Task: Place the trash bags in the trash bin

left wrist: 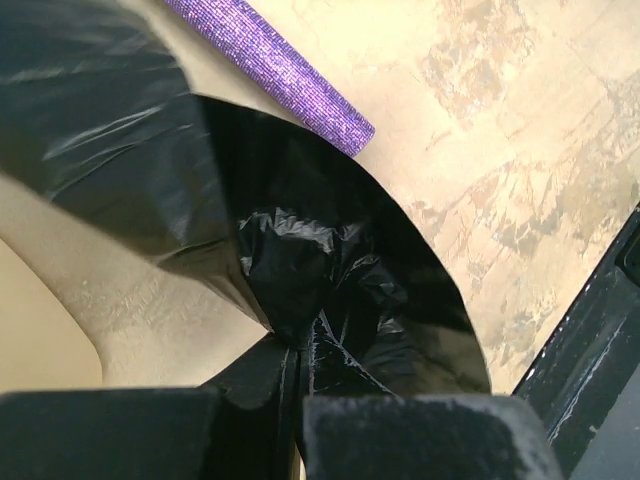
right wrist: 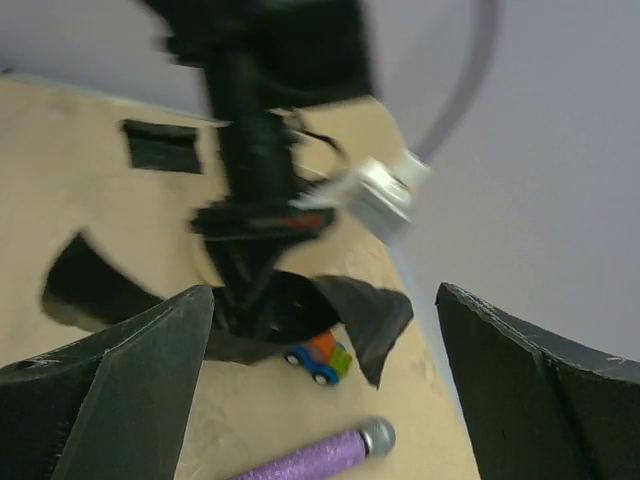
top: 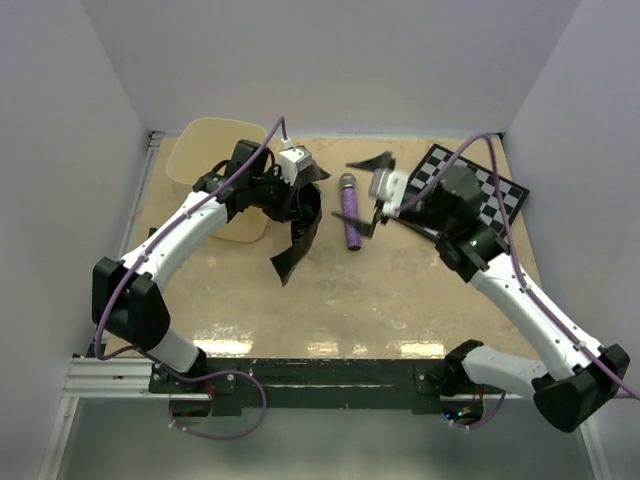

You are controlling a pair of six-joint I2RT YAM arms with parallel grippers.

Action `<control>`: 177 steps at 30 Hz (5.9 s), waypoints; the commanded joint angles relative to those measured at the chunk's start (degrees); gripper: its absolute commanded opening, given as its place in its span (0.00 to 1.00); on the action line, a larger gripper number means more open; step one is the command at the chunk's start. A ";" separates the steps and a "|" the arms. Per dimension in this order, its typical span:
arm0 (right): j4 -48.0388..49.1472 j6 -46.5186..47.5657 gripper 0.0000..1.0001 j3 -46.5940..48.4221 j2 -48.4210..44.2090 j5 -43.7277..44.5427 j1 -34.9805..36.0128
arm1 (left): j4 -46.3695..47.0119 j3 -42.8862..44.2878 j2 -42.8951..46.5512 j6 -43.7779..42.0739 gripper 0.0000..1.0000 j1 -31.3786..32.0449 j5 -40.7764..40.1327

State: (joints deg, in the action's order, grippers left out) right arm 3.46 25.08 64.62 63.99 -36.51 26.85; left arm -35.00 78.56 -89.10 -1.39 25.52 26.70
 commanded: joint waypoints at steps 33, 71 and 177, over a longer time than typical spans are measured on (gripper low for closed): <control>-41.88 60.35 0.21 25.21 36.30 0.38 16.65 | -0.77 6.95 -3.80 3.23 0.00 -0.38 -2.44; 16.75 -31.67 0.00 11.40 12.13 -0.40 -0.22 | 47.63 -18.69 28.53 -18.10 0.88 -5.67 10.86; 4.72 -21.50 0.12 10.52 17.31 6.28 5.76 | 20.59 5.64 13.69 -36.05 0.00 1.11 -5.61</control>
State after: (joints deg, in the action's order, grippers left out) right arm 9.28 -4.05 75.05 83.22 -30.72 32.67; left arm -14.76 82.43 -78.19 -37.17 26.76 20.82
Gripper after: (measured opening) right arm 0.150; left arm 0.011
